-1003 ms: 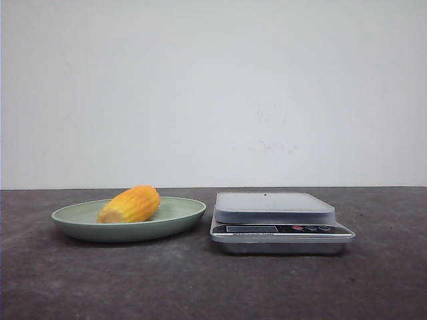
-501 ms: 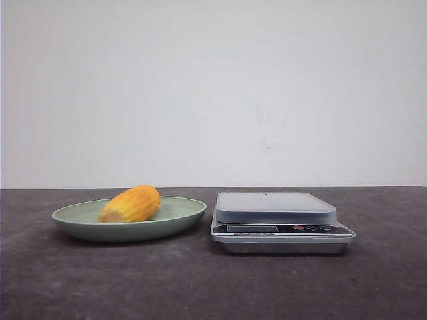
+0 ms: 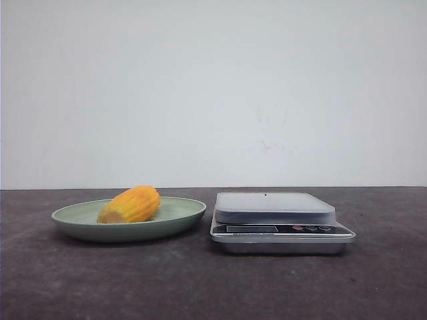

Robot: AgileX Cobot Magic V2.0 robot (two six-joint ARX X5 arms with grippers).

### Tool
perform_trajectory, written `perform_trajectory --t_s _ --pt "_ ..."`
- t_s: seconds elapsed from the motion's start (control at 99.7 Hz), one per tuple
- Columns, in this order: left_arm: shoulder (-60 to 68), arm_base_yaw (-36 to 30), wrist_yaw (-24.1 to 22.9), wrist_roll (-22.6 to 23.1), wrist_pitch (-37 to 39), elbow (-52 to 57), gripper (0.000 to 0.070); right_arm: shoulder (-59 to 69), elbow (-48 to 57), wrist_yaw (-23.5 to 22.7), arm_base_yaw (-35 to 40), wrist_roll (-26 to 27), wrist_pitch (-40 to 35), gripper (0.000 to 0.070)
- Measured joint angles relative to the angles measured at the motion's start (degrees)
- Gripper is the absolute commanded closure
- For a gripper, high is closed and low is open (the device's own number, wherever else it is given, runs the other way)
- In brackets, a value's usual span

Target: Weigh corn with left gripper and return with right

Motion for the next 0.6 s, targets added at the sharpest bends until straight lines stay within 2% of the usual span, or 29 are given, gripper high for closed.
perform_trajectory --t_s 0.03,0.05,0.14,0.271,0.401,0.471,0.602 --pt "1.2 -0.3 0.2 0.4 -0.3 1.5 0.0195 0.9 1.4 -0.5 0.2 -0.3 0.0 0.0311" --pt "1.9 -0.5 0.3 0.7 -0.5 2.4 0.0195 1.5 2.3 -0.9 0.4 -0.5 0.0 0.0295" --pt "4.8 -1.5 0.9 1.1 -2.4 5.8 0.0241 4.0 6.0 -2.6 1.1 -1.0 -1.1 0.0294" --pt "10.1 -4.4 1.0 1.2 -4.5 9.4 0.0242 7.8 11.4 -3.1 2.5 -2.1 -5.4 0.0294" --pt "17.1 -10.1 1.0 2.1 -4.8 11.4 0.0244 12.0 16.7 -3.1 4.2 -3.1 -9.7 0.0293" --pt "21.5 -12.9 -0.5 2.3 -4.7 11.6 0.0273 14.1 19.0 -3.2 4.9 -3.4 -11.3 0.0292" --pt "30.1 -16.6 -3.5 2.9 -5.2 11.6 0.0272 16.4 21.0 -3.1 6.0 -4.2 -12.6 0.0292"
